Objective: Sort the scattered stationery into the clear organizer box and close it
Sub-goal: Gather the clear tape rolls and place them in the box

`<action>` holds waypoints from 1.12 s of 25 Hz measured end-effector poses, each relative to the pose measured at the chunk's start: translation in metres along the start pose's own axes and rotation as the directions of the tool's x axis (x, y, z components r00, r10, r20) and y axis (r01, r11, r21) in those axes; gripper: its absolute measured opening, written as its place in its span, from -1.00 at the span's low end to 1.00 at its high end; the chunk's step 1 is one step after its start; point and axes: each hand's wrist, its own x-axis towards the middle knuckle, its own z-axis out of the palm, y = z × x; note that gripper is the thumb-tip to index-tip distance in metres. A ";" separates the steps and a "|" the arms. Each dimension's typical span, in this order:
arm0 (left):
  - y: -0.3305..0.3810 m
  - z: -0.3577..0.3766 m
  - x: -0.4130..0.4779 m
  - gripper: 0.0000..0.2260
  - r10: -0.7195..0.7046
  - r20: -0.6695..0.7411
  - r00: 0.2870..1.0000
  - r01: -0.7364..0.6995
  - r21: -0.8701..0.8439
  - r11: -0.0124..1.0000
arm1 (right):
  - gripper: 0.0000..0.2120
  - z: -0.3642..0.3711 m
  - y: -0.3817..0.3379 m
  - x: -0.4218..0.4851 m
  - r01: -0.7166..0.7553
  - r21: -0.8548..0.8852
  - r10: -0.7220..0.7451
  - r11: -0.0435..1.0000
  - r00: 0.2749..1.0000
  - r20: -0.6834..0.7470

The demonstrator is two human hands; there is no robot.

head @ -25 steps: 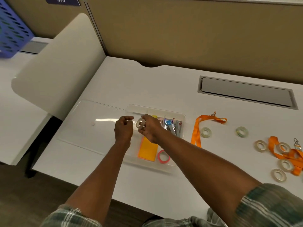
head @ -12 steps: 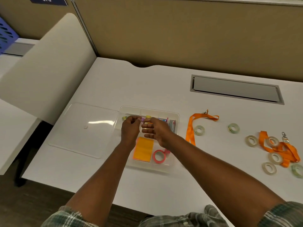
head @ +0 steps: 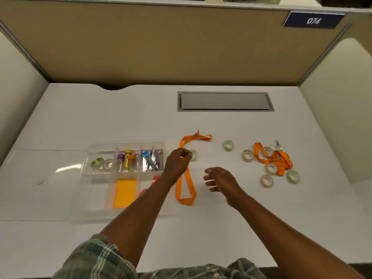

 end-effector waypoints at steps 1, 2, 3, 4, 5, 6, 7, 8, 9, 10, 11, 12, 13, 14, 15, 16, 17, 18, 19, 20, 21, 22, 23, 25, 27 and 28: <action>0.000 0.014 0.004 -0.86 0.028 0.027 0.999 -0.030 0.101 0.994 | -0.83 -0.020 0.010 -0.002 0.016 -0.032 -0.017 0.999 0.999 -0.047; -0.002 0.026 0.008 -0.84 0.056 0.055 0.997 -0.066 0.213 0.975 | -0.84 -0.038 0.019 -0.004 0.044 -0.104 -0.054 0.994 0.994 -0.096; -0.006 0.035 0.013 -0.80 0.073 0.096 0.993 -0.101 0.334 0.937 | -0.85 -0.054 0.029 -0.005 0.079 -0.220 -0.113 0.972 0.983 -0.147; -0.010 0.044 0.016 -0.75 0.068 0.148 0.987 -0.129 0.456 0.881 | -0.85 -0.071 0.039 -0.005 0.107 -0.359 -0.187 0.927 0.963 -0.196; -0.015 0.050 0.018 -0.71 0.036 0.192 0.981 -0.140 0.562 0.815 | -0.84 -0.086 0.048 -0.006 0.125 -0.490 -0.269 0.863 0.934 -0.234; -0.018 0.056 0.019 -0.68 0.000 0.221 0.975 -0.145 0.639 0.756 | -0.80 -0.101 0.058 -0.007 0.134 -0.586 -0.341 0.799 0.904 -0.259; -0.021 0.060 0.018 -0.66 -0.015 0.233 0.972 -0.154 0.685 0.712 | -0.74 -0.113 0.067 -0.006 0.129 -0.653 -0.388 0.746 0.882 -0.269; -0.024 0.064 0.015 -0.66 0.002 0.239 0.971 -0.176 0.708 0.684 | -0.67 -0.124 0.075 -0.005 0.098 -0.712 -0.400 0.695 0.876 -0.270; -0.026 0.069 0.010 -0.66 0.037 0.242 0.970 -0.205 0.719 0.665 | -0.59 -0.134 0.081 -0.003 0.047 -0.769 -0.383 0.637 0.886 -0.263; -0.028 0.073 0.003 -0.68 0.073 0.244 0.967 -0.231 0.723 0.651 | -0.52 -0.141 0.086 -0.001 -0.001 -0.819 -0.354 0.574 0.901 -0.249; -0.028 0.078 -0.004 -0.69 0.102 0.247 0.964 -0.253 0.723 0.643 | -0.46 -0.149 0.091 0.002 -0.025 -0.852 -0.329 0.523 0.916 -0.228; -0.029 0.083 -0.011 -0.70 0.121 0.250 0.961 -0.268 0.716 0.644 | -0.42 -0.154 0.095 0.004 -0.025 -0.874 -0.310 0.485 0.930 -0.199; -0.029 0.087 -0.018 -0.71 0.133 0.247 0.960 -0.271 0.695 0.666 | -0.39 -0.158 0.099 0.007 -0.014 -0.891 -0.300 0.453 0.939 -0.167; -0.028 0.091 -0.025 -0.72 0.137 0.230 0.964 -0.257 0.655 0.710 | -0.38 -0.161 0.102 0.009 -0.004 -0.909 -0.298 0.418 0.944 -0.141; -0.026 0.094 -0.032 -0.75 0.131 0.195 0.972 -0.224 0.601 0.767 | -0.38 -0.163 0.104 0.012 0.000 -0.924 -0.305 0.382 0.944 -0.126; -0.023 0.096 -0.037 -0.79 0.111 0.147 0.983 -0.174 0.536 0.826 | -0.38 -0.164 0.107 0.015 0.002 -0.934 -0.324 0.356 0.938 -0.121; -0.021 0.096 -0.041 -0.82 0.070 0.101 0.992 -0.108 0.450 0.886 | -0.39 -0.165 0.108 0.018 0.002 -0.940 -0.350 0.340 0.928 -0.125; -0.019 0.095 -0.044 -0.85 0.008 0.063 0.998 -0.028 0.333 0.942 | -0.40 -0.166 0.108 0.021 0.001 -0.944 -0.373 0.329 0.919 -0.129; -0.017 0.092 -0.048 -0.88 -0.068 0.039 0.997 0.059 0.183 0.981 | -0.44 -0.166 0.108 0.024 0.002 -0.947 -0.389 0.322 0.912 -0.131; -0.014 0.089 -0.051 -0.90 -0.141 0.030 0.990 0.140 0.026 0.990 | -0.49 -0.166 0.107 0.026 0.005 -0.946 -0.397 0.323 0.908 -0.131; -0.011 0.085 -0.054 -0.92 -0.203 0.020 0.979 0.204 -0.108 0.973 | -0.55 -0.165 0.106 0.028 0.012 -0.945 -0.403 0.327 0.906 -0.128; -0.010 0.080 -0.056 -0.93 -0.251 0.005 0.968 0.246 -0.211 0.946 | -0.60 -0.163 0.104 0.030 0.021 -0.940 -0.409 0.341 0.903 -0.129; -0.008 0.076 -0.057 -0.95 -0.290 -0.008 0.957 0.275 -0.293 0.916 | -0.63 -0.160 0.101 0.030 0.037 -0.924 -0.415 0.380 0.900 -0.135; -0.004 0.068 -0.059 -0.97 -0.336 -0.017 0.942 0.302 -0.400 0.865 | -0.64 -0.147 0.090 0.030 0.107 -0.832 -0.417 0.544 0.895 -0.158; -0.002 0.058 -0.060 -0.97 -0.349 -0.021 0.937 0.303 -0.450 0.840 | -0.68 -0.121 0.073 0.027 0.195 -0.631 -0.382 0.751 0.908 -0.173; -0.002 0.053 -0.060 -0.94 -0.342 -0.024 0.940 0.292 -0.463 0.837 | -0.74 -0.105 0.062 0.025 0.218 -0.470 -0.329 0.856 0.929 -0.168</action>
